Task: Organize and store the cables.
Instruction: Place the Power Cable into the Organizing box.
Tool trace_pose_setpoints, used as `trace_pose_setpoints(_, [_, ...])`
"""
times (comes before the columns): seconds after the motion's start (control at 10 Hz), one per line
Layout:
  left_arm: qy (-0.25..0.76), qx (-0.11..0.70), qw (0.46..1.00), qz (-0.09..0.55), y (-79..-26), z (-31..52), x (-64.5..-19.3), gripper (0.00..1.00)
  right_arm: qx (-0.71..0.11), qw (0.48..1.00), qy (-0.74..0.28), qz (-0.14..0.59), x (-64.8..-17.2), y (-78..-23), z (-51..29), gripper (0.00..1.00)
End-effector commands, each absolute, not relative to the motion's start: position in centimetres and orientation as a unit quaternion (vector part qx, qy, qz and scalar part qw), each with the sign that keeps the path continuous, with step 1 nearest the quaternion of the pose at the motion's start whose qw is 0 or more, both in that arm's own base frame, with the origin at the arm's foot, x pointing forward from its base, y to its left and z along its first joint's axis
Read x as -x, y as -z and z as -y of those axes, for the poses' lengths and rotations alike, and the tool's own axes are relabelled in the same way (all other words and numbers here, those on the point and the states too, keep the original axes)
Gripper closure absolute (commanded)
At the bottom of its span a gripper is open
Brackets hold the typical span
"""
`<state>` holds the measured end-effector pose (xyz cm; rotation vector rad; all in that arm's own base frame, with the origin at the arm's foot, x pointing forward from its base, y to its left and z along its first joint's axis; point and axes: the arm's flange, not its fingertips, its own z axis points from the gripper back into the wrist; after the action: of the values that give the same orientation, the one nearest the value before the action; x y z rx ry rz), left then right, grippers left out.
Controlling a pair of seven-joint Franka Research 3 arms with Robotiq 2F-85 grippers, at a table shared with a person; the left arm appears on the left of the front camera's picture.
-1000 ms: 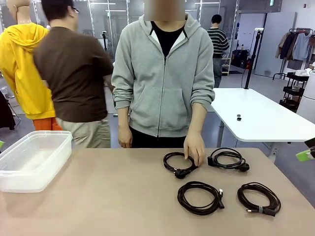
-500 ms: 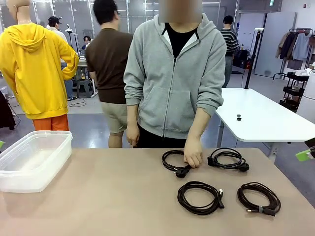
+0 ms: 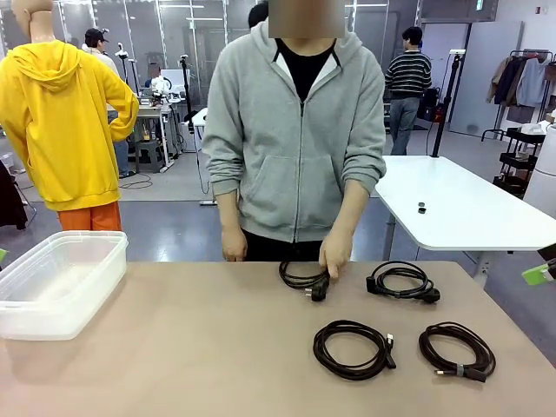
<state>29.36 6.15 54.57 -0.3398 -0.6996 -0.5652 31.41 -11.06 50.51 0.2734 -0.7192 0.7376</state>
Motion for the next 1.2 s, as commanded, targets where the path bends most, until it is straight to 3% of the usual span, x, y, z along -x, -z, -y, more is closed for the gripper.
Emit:
trace_pose_setpoints(0.0, [0.277, 0.165, 0.885, 0.336, -54.5, -6.1, -29.4, 0.0, -0.131, 0.857, -0.359, 0.347, -31.5, -50.4, 11.3, 0.0])
trace_pose_setpoints(0.1, [0.277, 0.165, 0.885, 0.336, -54.5, -6.1, -29.4, 0.0, -0.13, 0.861, -0.352, 0.343, -31.4, -50.5, 11.1, 0.0])
trace_pose_setpoints(0.4, [0.277, 0.165, 0.885, 0.336, -54.5, -6.1, -29.4, 0.0, -0.05, 0.844, -0.454, 0.279, -34.4, -52.4, 8.7, 0.0])
trace_pose_setpoints(0.8, [0.277, 0.165, 0.885, 0.336, -54.5, -6.1, -29.4, 0.0, 0.022, 0.806, -0.564, 0.18, -42.0, -54.2, 4.2, 0.0])
trace_pose_setpoints(1.1, [0.277, 0.165, 0.885, 0.336, -54.5, -6.1, -29.4, 0.0, 0.062, 0.792, -0.597, 0.11, -48.0, -50.8, -1.0, 0.0])
